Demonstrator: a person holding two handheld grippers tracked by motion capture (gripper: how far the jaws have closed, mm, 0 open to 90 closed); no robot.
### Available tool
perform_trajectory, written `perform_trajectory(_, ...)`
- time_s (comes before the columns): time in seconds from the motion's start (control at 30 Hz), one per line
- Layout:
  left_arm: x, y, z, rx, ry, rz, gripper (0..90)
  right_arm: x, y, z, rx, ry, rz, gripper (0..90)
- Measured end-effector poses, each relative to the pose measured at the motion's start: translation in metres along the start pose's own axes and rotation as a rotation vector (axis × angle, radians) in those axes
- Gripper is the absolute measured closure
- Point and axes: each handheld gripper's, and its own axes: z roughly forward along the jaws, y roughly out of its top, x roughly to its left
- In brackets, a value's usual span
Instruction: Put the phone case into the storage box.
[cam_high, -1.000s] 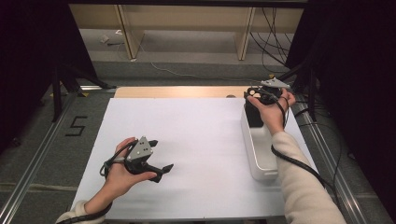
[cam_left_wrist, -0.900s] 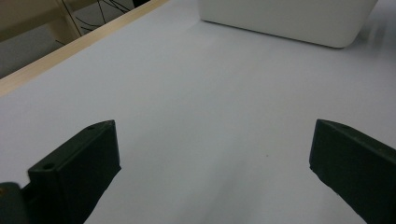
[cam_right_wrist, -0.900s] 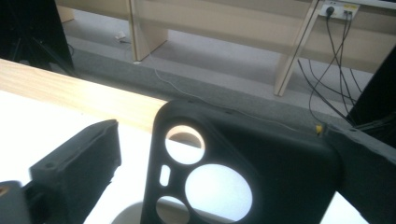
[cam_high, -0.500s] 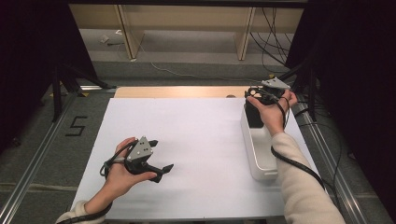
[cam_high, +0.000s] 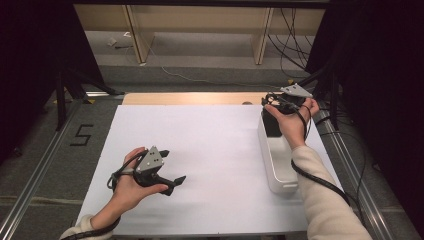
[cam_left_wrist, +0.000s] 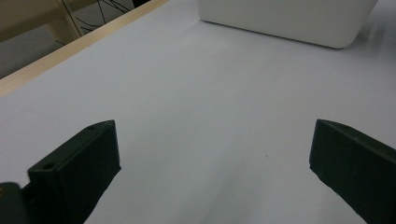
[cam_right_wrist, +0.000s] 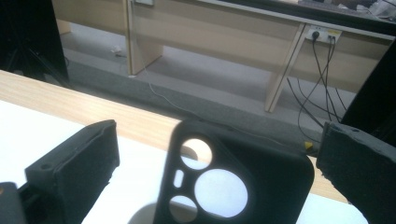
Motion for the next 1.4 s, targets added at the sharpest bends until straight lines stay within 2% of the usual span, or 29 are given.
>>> perform_trajectory(0.17,0.000,0.000,0.000,-0.001,0.000,0.002,1.0,0.001,0.001,-0.009,-0.021,0.027,0.029,4.5)
perform_trajectory(0.47,-0.001,0.000,0.000,-0.001,0.002,0.001,1.0,0.003,-0.002,-0.023,-0.030,0.057,0.012,4.8)
perform_trajectory(0.87,0.000,0.000,0.000,0.000,0.007,-0.001,1.0,0.012,0.000,-0.043,-0.061,0.137,0.000,4.5)
perform_trajectory(1.1,0.001,0.000,0.000,0.000,0.010,-0.002,1.0,0.017,0.000,-0.050,-0.060,0.184,0.017,4.5)
perform_trajectory(1.4,0.002,0.000,0.000,0.002,0.016,-0.002,1.0,0.024,-0.002,-0.064,-0.071,0.226,0.005,4.5)
